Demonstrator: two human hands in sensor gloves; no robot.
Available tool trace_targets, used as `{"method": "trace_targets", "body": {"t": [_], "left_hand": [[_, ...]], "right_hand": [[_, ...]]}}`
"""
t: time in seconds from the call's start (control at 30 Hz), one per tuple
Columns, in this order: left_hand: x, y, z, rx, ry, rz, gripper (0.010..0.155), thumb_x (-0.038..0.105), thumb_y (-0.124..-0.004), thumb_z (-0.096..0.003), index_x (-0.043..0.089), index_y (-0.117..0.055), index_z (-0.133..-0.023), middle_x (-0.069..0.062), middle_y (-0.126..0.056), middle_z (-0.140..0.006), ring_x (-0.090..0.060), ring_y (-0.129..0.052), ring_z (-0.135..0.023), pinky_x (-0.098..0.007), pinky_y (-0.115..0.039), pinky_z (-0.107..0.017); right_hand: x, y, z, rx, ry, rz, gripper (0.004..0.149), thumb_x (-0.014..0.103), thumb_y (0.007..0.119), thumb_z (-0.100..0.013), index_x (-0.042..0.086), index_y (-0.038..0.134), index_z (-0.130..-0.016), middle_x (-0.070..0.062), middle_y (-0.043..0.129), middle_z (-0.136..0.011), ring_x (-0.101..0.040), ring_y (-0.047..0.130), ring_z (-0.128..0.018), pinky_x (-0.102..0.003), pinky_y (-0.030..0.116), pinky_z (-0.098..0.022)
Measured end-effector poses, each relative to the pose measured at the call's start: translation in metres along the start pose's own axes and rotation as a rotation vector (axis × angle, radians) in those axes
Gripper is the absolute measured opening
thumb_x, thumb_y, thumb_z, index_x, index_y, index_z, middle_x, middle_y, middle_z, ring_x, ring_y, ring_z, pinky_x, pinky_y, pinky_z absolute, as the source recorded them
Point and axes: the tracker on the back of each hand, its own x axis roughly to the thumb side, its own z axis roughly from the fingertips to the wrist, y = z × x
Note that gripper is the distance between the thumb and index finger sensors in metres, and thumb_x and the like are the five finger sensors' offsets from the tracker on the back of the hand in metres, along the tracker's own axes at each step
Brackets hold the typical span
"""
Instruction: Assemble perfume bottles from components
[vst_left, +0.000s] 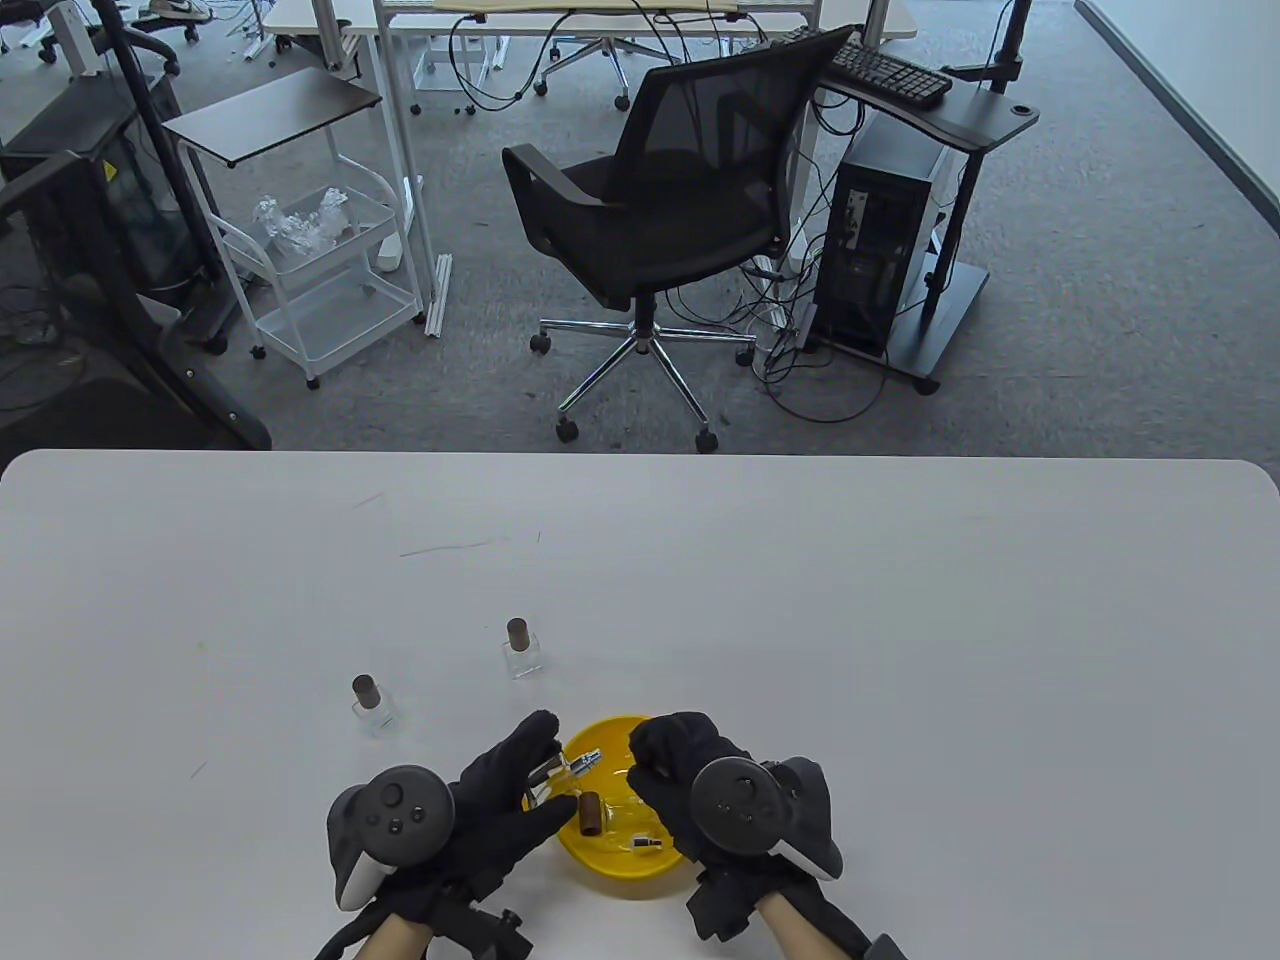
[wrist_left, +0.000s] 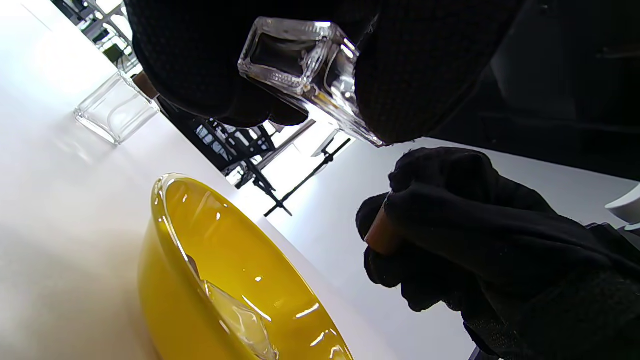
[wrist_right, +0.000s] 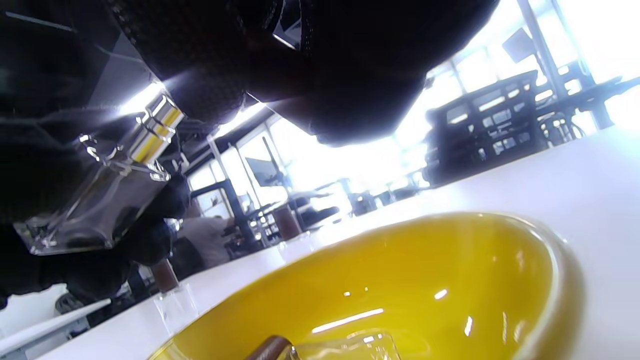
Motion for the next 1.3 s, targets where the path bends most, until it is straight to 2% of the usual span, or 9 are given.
{"method": "trace_targets", "body": {"t": [0.13, 0.27, 0.47, 0.83, 0.93, 1.03, 1.1, 1.2, 1.3], "left_hand": [[0.000, -0.004, 0.000, -0.019, 0.001, 0.022, 0.077, 0.043, -0.088, -0.0470, 0.021, -0.051, -0.111, -0.009, -0.077, -0.100, -0.034, -0.084, -0.082, -0.040, -0.081, -0.057], [0.002, -0.009, -0.001, -0.039, -0.004, 0.037, 0.077, 0.043, -0.088, -0.0470, 0.021, -0.051, -0.111, -0.009, -0.077, -0.100, -0.034, -0.084, -0.082, -0.040, -0.082, -0.057], [0.003, -0.014, -0.001, -0.061, -0.012, 0.040, 0.077, 0.043, -0.087, -0.0471, 0.021, -0.052, -0.111, -0.009, -0.077, -0.100, -0.034, -0.085, -0.082, -0.040, -0.082, -0.057], [0.003, -0.017, 0.000, -0.084, -0.014, 0.092, 0.075, 0.043, -0.086, -0.0478, 0.021, -0.052, -0.111, -0.010, -0.078, -0.100, -0.034, -0.085, -0.081, -0.040, -0.082, -0.057], [0.000, -0.017, -0.001, -0.097, 0.003, 0.146, 0.072, 0.043, -0.083, -0.0501, 0.021, -0.052, -0.111, -0.012, -0.078, -0.100, -0.035, -0.085, -0.081, -0.040, -0.082, -0.056], [-0.003, -0.018, -0.001, -0.109, 0.016, 0.228, 0.070, 0.043, -0.080, -0.0518, 0.021, -0.051, -0.112, -0.013, -0.078, -0.100, -0.036, -0.085, -0.080, -0.041, -0.082, -0.056], [-0.003, -0.019, -0.002, -0.117, 0.025, 0.266, 0.069, 0.043, -0.078, -0.0527, 0.021, -0.052, -0.112, -0.014, -0.077, -0.100, -0.037, -0.085, -0.080, -0.041, -0.082, -0.055], [-0.002, -0.022, -0.002, -0.131, 0.028, 0.309, 0.067, 0.043, -0.076, -0.0537, 0.020, -0.051, -0.112, -0.015, -0.078, -0.100, -0.038, -0.085, -0.079, -0.041, -0.082, -0.055], [-0.003, -0.024, -0.002, -0.139, 0.036, 0.333, 0.067, 0.044, -0.074, -0.0543, 0.020, -0.051, -0.112, -0.015, -0.078, -0.100, -0.037, -0.087, -0.078, -0.041, -0.083, -0.054]], "right_hand": [[-0.009, -0.002, 0.004, -0.062, 0.034, -0.178, 0.045, 0.031, 0.081, -0.056, 0.019, 0.059, -0.092, -0.018, 0.085, -0.084, -0.029, 0.100, -0.047, -0.032, 0.086, -0.031], [-0.016, 0.001, 0.006, -0.073, 0.047, -0.415, 0.054, 0.025, 0.074, -0.060, 0.012, 0.049, -0.106, -0.022, 0.081, -0.089, -0.032, 0.099, -0.055, -0.035, 0.087, -0.036], [-0.023, 0.008, 0.008, -0.038, 0.092, -0.626, 0.045, 0.025, 0.072, -0.061, 0.007, 0.064, -0.101, -0.026, 0.085, -0.090, -0.032, 0.101, -0.060, -0.035, 0.089, -0.035], [-0.005, 0.018, 0.009, 0.042, -0.032, -0.421, 0.045, 0.026, 0.066, -0.062, 0.003, 0.066, -0.100, -0.028, 0.085, -0.091, -0.035, 0.101, -0.060, -0.037, 0.089, -0.034], [0.001, 0.018, 0.009, 0.105, -0.100, -0.309, 0.050, 0.024, 0.064, -0.062, 0.001, 0.056, -0.105, -0.029, 0.077, -0.099, -0.041, 0.094, -0.070, -0.043, 0.086, -0.041], [0.009, 0.024, 0.011, 0.240, -0.156, -0.235, 0.064, 0.021, 0.067, -0.062, 0.001, 0.032, -0.112, -0.029, 0.044, -0.115, -0.052, 0.061, -0.095, -0.056, 0.069, -0.059], [0.015, 0.027, 0.012, 0.266, -0.176, -0.147, 0.077, 0.025, 0.072, -0.062, 0.001, 0.017, -0.111, -0.030, 0.025, -0.116, -0.057, 0.044, -0.100, -0.063, 0.059, -0.063], [0.024, 0.033, 0.014, 0.242, -0.214, 0.012, 0.104, 0.043, 0.080, -0.056, -0.003, 0.003, -0.107, -0.035, 0.012, -0.112, -0.059, 0.035, -0.100, -0.065, 0.054, -0.065], [0.033, 0.038, 0.015, 0.193, -0.224, 0.166, 0.113, 0.055, 0.078, -0.053, -0.007, -0.002, -0.104, -0.039, 0.007, -0.109, -0.061, 0.032, -0.098, -0.065, 0.052, -0.066]]}}
